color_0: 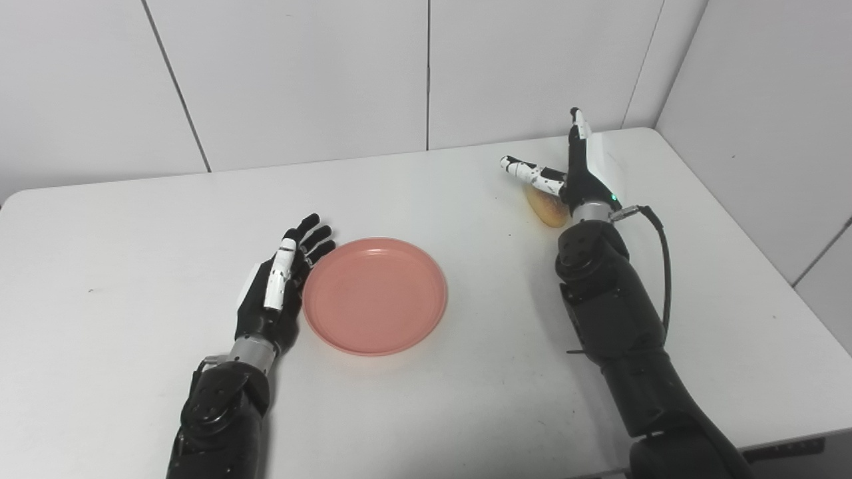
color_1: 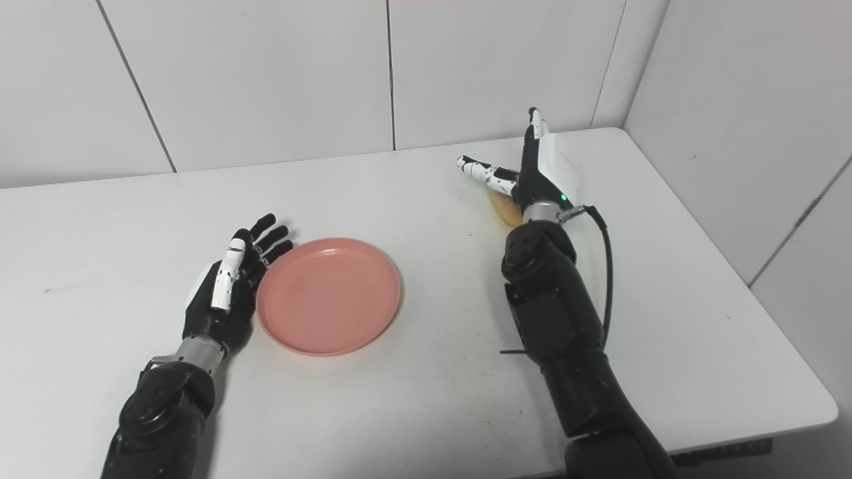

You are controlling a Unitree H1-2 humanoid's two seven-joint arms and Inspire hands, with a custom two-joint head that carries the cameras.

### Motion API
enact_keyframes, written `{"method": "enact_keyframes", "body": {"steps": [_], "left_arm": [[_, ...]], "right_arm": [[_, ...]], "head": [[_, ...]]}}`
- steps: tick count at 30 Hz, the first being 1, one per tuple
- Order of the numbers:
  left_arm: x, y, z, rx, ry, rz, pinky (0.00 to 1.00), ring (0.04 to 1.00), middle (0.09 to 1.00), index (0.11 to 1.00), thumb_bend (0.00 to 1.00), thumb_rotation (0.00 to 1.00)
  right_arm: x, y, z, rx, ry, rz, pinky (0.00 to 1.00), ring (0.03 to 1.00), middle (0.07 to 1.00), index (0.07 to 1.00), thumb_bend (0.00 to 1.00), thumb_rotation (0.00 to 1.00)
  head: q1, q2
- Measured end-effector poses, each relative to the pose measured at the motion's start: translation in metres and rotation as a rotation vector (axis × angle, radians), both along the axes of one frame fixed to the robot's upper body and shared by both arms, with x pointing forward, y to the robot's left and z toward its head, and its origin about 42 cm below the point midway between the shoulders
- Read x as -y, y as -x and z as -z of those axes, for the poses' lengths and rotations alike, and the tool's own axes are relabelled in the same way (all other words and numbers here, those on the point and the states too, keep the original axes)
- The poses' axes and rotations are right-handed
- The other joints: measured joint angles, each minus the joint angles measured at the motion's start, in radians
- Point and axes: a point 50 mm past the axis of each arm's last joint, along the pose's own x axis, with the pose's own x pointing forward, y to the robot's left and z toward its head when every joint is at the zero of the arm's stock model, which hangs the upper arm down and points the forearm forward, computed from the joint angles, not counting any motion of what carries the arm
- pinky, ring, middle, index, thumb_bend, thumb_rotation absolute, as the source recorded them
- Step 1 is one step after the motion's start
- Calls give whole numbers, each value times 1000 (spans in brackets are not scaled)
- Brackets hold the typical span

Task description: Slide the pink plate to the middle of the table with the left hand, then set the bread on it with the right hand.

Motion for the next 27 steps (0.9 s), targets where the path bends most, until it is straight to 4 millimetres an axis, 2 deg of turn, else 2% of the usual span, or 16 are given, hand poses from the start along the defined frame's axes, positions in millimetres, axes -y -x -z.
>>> {"method": "enact_keyframes", "body": {"steps": [4, 18, 27], "left_arm": [[0, 0, 0, 0, 0, 0, 871, 885, 897, 883, 339, 1000], [0, 1, -1, 1, 1, 6, 870, 887, 899, 885, 339, 1000], [0, 1, -1, 0, 0, 6, 872, 890, 901, 888, 348, 1000]], "right_arm": [[3, -5, 12, -44, -19, 21, 758, 935, 972, 977, 909, 528], [9, -17, 21, -95, 30, 29, 875, 980, 1000, 996, 953, 564], [10, -20, 33, -147, 63, 27, 897, 988, 998, 973, 950, 467]], "head": [[0, 0], [2, 9], [5, 18]]}}
